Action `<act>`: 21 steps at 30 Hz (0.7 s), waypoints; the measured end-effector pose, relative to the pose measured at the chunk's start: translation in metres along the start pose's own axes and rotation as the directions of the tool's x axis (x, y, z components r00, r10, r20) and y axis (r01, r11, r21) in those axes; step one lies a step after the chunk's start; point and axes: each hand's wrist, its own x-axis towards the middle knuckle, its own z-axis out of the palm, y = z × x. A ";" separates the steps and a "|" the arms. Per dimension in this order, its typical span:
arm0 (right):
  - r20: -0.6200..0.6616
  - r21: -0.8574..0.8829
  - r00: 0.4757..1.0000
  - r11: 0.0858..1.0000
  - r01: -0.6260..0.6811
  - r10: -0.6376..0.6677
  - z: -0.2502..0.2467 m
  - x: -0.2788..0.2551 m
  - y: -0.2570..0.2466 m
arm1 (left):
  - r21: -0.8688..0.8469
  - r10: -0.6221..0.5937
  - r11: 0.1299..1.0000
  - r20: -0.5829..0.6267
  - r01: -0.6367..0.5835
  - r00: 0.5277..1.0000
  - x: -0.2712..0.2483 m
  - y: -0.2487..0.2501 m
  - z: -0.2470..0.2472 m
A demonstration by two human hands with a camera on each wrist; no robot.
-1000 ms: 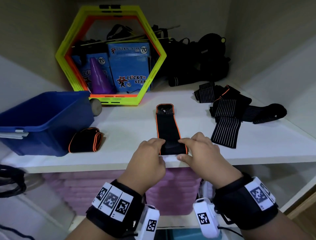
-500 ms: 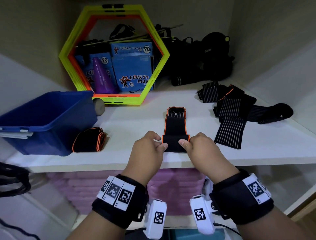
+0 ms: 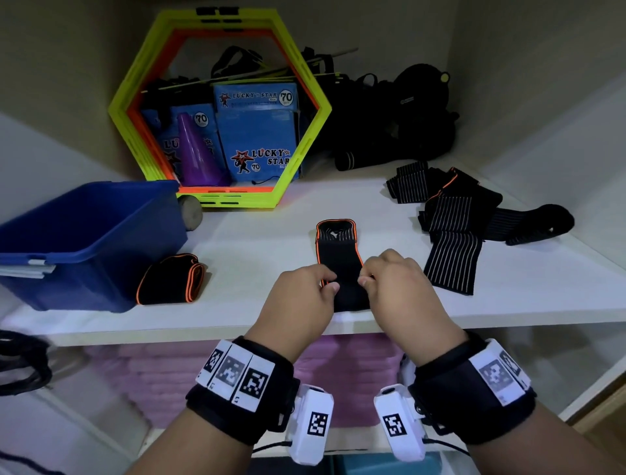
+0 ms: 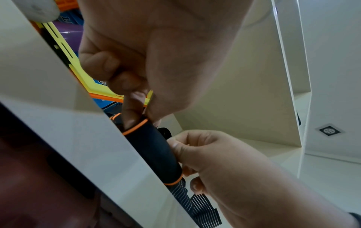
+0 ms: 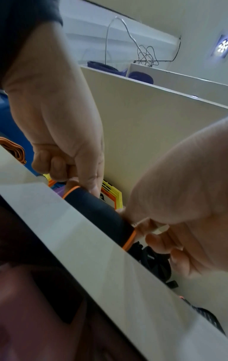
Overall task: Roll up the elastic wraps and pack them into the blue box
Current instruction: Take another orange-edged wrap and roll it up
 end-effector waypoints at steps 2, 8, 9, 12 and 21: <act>0.050 -0.029 0.997 0.998 0.053 -0.051 0.002 -0.001 0.002 | 0.061 0.048 0.997 0.002 -0.048 0.999 -0.003 -0.002 0.001; 0.197 0.138 0.979 0.990 0.022 -0.049 -0.018 -0.007 0.008 | 0.104 0.152 0.984 -0.056 -0.146 0.987 -0.009 -0.004 0.008; 0.226 0.152 0.973 0.988 0.010 -0.045 -0.021 -0.007 0.009 | 0.077 0.134 0.989 -0.061 -0.129 0.989 -0.009 -0.003 0.009; 0.222 0.212 0.974 0.977 0.001 -0.049 -0.022 -0.009 0.011 | -0.026 0.056 0.998 -0.109 -0.060 0.992 -0.010 -0.003 0.007; 0.174 0.190 0.979 0.979 0.069 -0.102 -0.013 -0.009 0.015 | -0.064 0.039 0.997 -0.119 -0.047 0.992 -0.009 -0.006 0.005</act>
